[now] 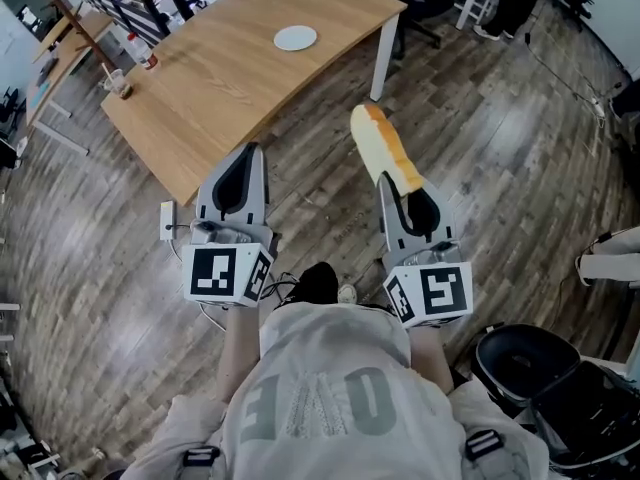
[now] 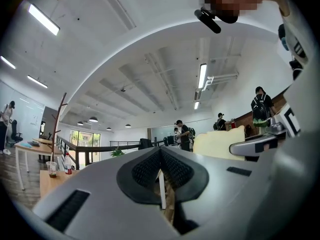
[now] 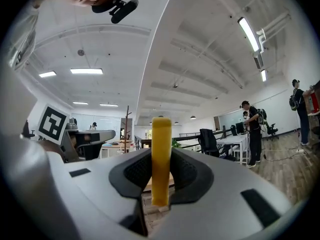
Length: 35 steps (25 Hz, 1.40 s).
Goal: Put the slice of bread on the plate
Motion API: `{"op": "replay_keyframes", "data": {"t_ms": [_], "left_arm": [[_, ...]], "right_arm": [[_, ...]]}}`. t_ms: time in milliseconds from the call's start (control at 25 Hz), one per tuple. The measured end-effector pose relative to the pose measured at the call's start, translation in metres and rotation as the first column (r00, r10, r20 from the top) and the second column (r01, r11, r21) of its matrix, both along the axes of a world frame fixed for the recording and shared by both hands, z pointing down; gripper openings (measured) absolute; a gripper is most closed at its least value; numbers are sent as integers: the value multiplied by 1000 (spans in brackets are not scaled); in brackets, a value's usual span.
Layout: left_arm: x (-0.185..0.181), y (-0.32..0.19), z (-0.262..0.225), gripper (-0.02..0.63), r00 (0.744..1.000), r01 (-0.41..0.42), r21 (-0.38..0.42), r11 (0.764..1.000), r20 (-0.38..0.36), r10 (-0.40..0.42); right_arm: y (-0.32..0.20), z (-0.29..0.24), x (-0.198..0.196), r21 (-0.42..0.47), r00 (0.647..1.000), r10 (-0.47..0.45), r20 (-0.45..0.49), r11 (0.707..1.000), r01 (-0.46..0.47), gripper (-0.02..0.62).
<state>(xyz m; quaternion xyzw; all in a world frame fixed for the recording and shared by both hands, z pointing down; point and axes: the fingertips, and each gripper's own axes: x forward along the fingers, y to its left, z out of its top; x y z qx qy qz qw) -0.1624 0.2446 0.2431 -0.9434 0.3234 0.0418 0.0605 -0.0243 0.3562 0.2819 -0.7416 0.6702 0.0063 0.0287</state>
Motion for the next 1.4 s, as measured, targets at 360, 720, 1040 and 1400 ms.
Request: {"op": "replay_keyframes", "data": {"t_ms": [360,720,1040,1400], "left_arm": [[16,-29,22,6,1000,20,0,1000,-11,-20],[51,-110,33,6,997,49,-31,998,-56,-50],[71,-204,25,7,995,85,-47,995,-54,-88],[68,-342,23,6,985,167,19,986,35,-168]], "right_arm": [[-1,27,28,-16,999,35,2,999,-35,91],[-66,34,64,-69,999,37,-6,997,-37,91],[-187,27,86,-115,999,-49,-2,992,48,91],[-357,4,74,-89,985,-170,16,981,171,91]]}}
